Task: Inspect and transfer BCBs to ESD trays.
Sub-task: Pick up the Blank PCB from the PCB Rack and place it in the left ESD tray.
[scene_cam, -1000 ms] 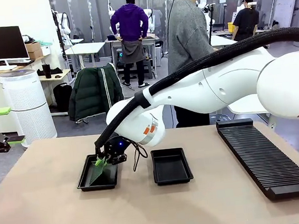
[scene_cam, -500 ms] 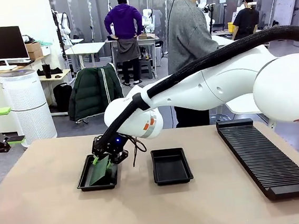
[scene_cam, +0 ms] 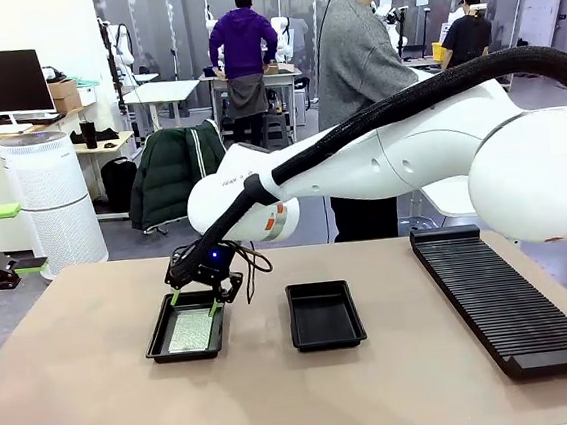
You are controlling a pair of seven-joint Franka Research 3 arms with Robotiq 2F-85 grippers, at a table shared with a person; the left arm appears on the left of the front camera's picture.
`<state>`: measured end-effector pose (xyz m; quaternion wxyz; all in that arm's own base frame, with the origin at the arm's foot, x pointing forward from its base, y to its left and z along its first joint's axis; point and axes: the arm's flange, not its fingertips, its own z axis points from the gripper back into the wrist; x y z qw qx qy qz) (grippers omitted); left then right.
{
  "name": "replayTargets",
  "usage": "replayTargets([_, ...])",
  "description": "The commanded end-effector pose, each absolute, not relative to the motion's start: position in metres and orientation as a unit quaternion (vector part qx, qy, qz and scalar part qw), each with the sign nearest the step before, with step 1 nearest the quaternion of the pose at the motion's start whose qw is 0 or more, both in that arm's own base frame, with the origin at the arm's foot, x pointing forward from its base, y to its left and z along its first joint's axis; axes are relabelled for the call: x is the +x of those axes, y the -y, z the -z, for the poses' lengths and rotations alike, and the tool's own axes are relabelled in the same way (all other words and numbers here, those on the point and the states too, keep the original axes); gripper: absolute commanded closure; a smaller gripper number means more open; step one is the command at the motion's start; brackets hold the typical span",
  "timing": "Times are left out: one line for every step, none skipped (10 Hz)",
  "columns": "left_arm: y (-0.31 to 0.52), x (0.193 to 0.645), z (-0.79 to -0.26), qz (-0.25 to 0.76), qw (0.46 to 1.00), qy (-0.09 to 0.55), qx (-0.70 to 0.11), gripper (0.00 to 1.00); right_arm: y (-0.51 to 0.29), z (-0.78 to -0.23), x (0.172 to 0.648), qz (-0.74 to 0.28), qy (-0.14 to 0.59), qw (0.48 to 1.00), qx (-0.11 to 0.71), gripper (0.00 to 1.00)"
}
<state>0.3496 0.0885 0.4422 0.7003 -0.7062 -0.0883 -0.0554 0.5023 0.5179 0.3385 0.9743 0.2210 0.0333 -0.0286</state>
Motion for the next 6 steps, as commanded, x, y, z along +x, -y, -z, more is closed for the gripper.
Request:
replayTargets([-0.089,0.348,-0.443,0.056,0.700,0.091,-0.706,0.00,-0.531,-0.343,0.509,0.036,-0.035,0.980,0.191,0.09])
replayTargets([-0.089,0.348,-0.443,0.056,0.700,0.091,-0.706,0.00,-0.532,-0.347,0.508,0.036,-0.035,0.982,0.182,0.00])
replayTargets([-0.089,0.348,-0.443,0.056,0.700,0.091,-0.706,0.00,-0.532,-0.351,0.507,0.036,-0.033,0.983,0.176,0.00])
replayTargets([-0.089,0.348,-0.443,0.056,0.700,0.091,-0.706,0.00,-0.533,-0.356,0.504,0.037,-0.034,0.986,0.158,0.00])
replayTargets([-0.089,0.348,-0.443,0.056,0.700,0.091,-0.706,0.00,-0.533,-0.362,0.501,0.035,-0.037,0.989,0.141,0.00])
replayTargets([-0.089,0.348,-0.443,0.056,0.700,0.091,-0.706,0.00,-0.533,-0.369,0.498,0.035,-0.039,0.990,0.130,0.00])
